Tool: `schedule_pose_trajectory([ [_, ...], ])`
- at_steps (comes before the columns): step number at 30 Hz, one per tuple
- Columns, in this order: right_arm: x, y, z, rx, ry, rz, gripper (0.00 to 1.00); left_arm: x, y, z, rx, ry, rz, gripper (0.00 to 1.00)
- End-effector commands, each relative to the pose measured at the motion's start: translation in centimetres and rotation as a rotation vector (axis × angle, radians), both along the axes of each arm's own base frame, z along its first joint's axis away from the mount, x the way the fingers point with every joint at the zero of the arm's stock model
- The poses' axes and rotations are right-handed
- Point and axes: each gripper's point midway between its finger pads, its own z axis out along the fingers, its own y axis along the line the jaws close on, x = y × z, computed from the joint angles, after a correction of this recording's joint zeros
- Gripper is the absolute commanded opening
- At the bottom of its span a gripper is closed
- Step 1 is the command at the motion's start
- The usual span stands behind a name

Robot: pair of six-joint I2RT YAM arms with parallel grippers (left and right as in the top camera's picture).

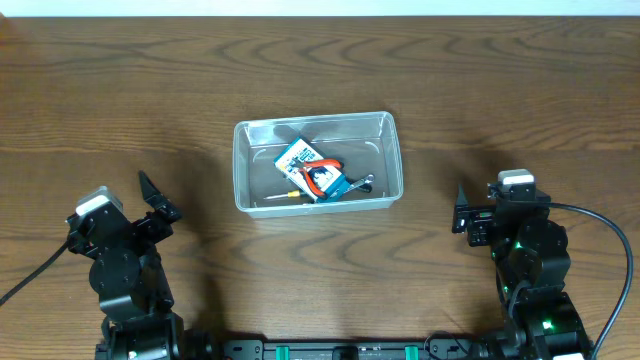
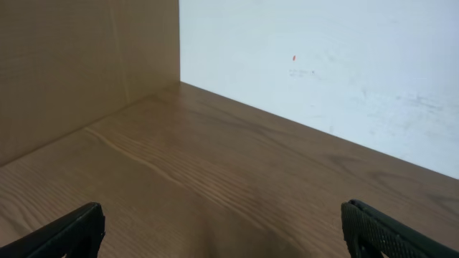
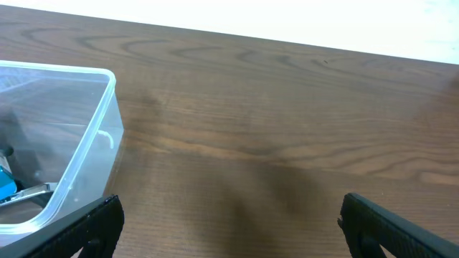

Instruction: Pack container

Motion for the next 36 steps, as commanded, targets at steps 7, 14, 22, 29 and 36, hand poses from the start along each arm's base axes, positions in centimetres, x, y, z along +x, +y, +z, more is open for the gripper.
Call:
schedule_pose_trajectory([
  [7, -0.1, 0.3, 0.1, 0.041, -0.002, -0.002, 0.99, -0.2, 0.3, 0.4, 0.017, -0.006, 0.018, 0.98],
  [14, -1.1, -0.3, -2.1, 0.006, 0.093, -0.021, 0.99, -0.2, 0.3, 0.4, 0.017, -0.006, 0.018, 0.98],
  [22, -1.0, -0.8, -2.0, -0.006, 0.081, -0.049, 0.99, -0.2, 0.3, 0.4, 0.017, -0.006, 0.018, 0.98],
  [29, -0.6, -1.6, -1.2, 0.072, -0.078, -0.037, 0.99, -0.2, 0.3, 0.4, 0.017, -0.006, 0.018, 0.98],
  [36, -1.7, -2.0, -1.7, 0.058, -0.267, -0.017, 0.99, -0.2, 0.3, 0.4, 0.017, -0.006, 0.018, 0.98],
])
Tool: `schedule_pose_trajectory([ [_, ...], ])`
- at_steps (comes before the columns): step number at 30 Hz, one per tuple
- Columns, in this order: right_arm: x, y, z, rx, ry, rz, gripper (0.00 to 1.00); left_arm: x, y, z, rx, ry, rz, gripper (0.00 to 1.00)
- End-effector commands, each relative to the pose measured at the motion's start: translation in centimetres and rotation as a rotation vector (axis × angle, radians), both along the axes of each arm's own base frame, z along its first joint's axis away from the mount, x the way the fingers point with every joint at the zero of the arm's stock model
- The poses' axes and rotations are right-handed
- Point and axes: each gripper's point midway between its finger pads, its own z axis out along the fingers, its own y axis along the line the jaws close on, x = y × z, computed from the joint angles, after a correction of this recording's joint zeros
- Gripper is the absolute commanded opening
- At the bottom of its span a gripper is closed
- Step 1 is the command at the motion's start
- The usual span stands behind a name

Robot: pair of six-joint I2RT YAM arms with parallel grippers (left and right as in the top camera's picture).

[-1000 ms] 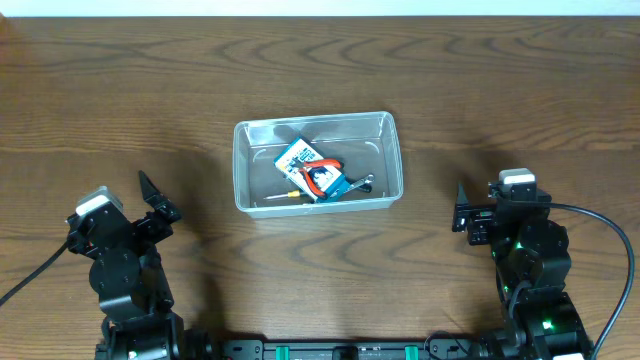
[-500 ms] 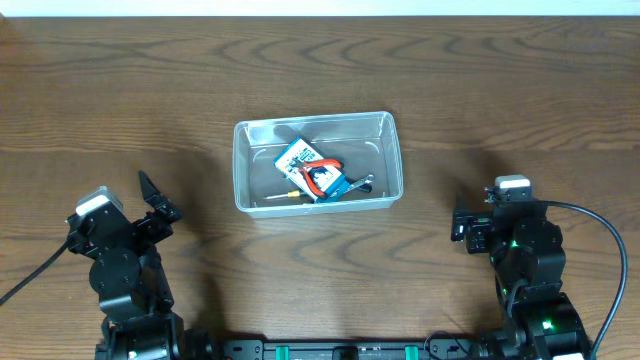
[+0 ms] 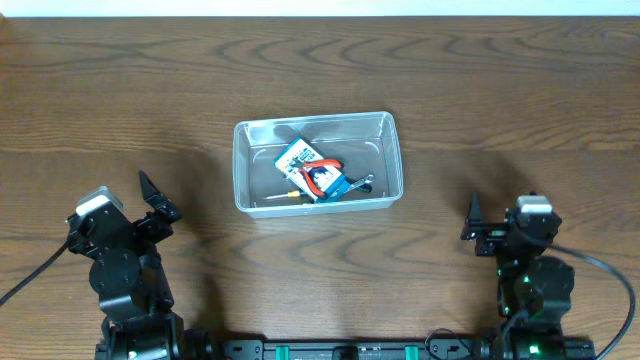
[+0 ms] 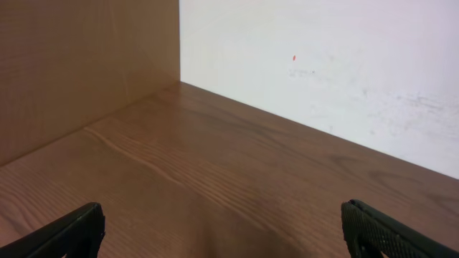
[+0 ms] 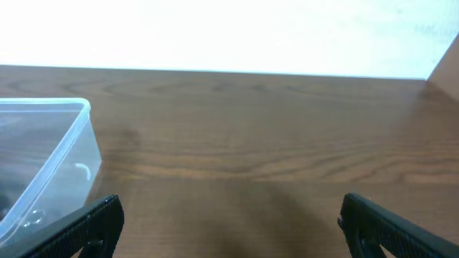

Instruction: Pack container

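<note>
A clear plastic container sits at the table's middle and holds a blue packet, red-handled pliers and a small metal tool. Its corner shows at the left of the right wrist view. My left gripper is open at the front left, pointing away over bare wood, fingertips wide apart. At the front right, well clear of the container, my right gripper is open with nothing between its fingertips.
The wooden table runs to a white wall at the back. A wooden side panel stands on the left in the left wrist view. Cables trail from both arm bases at the front edge.
My right arm has drawn back toward the front edge, farther from the container, and its gripper stays open. The left arm and the container's contents have not moved.
</note>
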Motion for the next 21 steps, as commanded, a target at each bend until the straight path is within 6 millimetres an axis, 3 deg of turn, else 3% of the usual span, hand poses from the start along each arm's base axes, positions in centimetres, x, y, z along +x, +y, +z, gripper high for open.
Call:
schedule_pose_trajectory([
  [1, -0.3, 0.5, 0.1, -0.038, -0.071, 0.042, 0.99, -0.2, 0.3, 0.4, 0.017, -0.006, 0.017, 0.98],
  [5, -0.6, 0.5, 0.4, -0.092, -0.119, 0.045, 0.99, -0.2, 0.3, 0.4, 0.017, -0.006, 0.017, 0.98],
  [8, -0.8, 0.3, -0.9, -0.093, -0.079, 0.036, 0.99, -0.2, 0.3, 0.4, 0.017, -0.006, 0.017, 0.98],
  [12, -0.9, 0.0, -0.5, -0.108, -0.094, 0.022, 0.99, -0.2, 0.3, 0.4, 0.017, -0.006, 0.017, 0.98],
  [21, -0.9, -0.1, -0.2, 0.003, -0.106, 0.002, 0.99, -0.2, 0.3, 0.4, 0.017, -0.006, 0.017, 0.98],
])
